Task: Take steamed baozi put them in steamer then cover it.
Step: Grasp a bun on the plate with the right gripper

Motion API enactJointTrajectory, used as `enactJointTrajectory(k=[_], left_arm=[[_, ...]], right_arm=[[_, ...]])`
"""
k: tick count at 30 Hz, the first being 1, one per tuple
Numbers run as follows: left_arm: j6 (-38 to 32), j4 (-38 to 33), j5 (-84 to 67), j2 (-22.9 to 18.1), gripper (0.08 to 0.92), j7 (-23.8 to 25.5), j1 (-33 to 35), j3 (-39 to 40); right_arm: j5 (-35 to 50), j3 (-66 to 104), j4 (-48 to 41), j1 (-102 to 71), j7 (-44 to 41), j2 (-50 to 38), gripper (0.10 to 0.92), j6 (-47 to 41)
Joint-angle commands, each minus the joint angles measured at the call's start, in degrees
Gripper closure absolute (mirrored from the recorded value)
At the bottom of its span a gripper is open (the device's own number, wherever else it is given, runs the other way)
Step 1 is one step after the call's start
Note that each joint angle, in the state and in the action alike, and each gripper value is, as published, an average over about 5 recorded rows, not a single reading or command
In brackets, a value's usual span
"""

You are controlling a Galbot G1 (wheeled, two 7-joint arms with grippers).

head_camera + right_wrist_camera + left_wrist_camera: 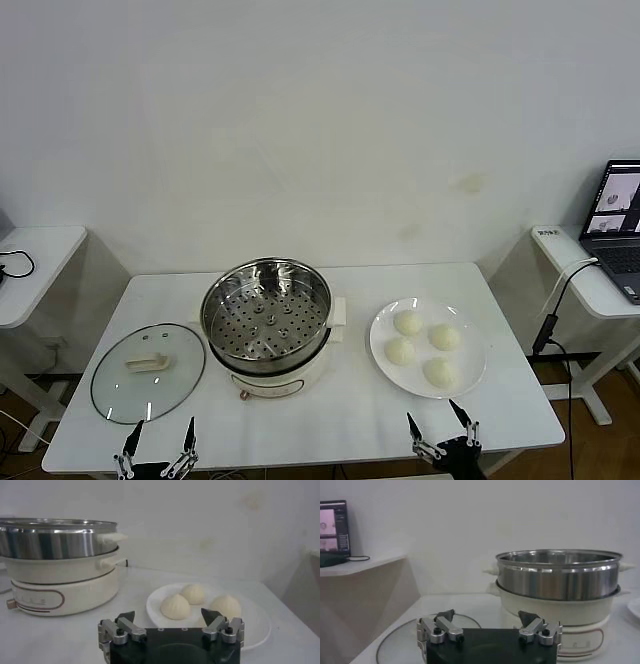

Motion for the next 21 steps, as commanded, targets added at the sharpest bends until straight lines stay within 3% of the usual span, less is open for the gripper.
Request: enactJointTrajectory(k=[1, 7, 14, 21], left_arm=[[0.67, -0.08, 0.89, -0.04, 0.177, 0.41, 0.43, -0.39], [7.26, -3.0, 4.39, 0.25, 0.177, -3.72, -0.65, -1.46], [11.31, -4.62, 6.02, 0.46, 0.177, -1.81, -3.66, -2.97], [10.6, -4.2, 9.5, 0.14, 0.177, 0.9, -5.74, -3.13]], right_arm=[[0.27, -0.37, -0.14, -0.45, -0.22, 0.39, 0.202, 0.28], [-6.17, 2.43, 0.74, 3.81, 2.18, -2.2, 0.203, -2.08], [-16.79, 5.36, -0.51, 14.81, 1.15, -11.57, 0.203, -11.76], [-25.14, 3.7, -7.21, 28.14, -9.03, -24.96, 0.203, -17.99]])
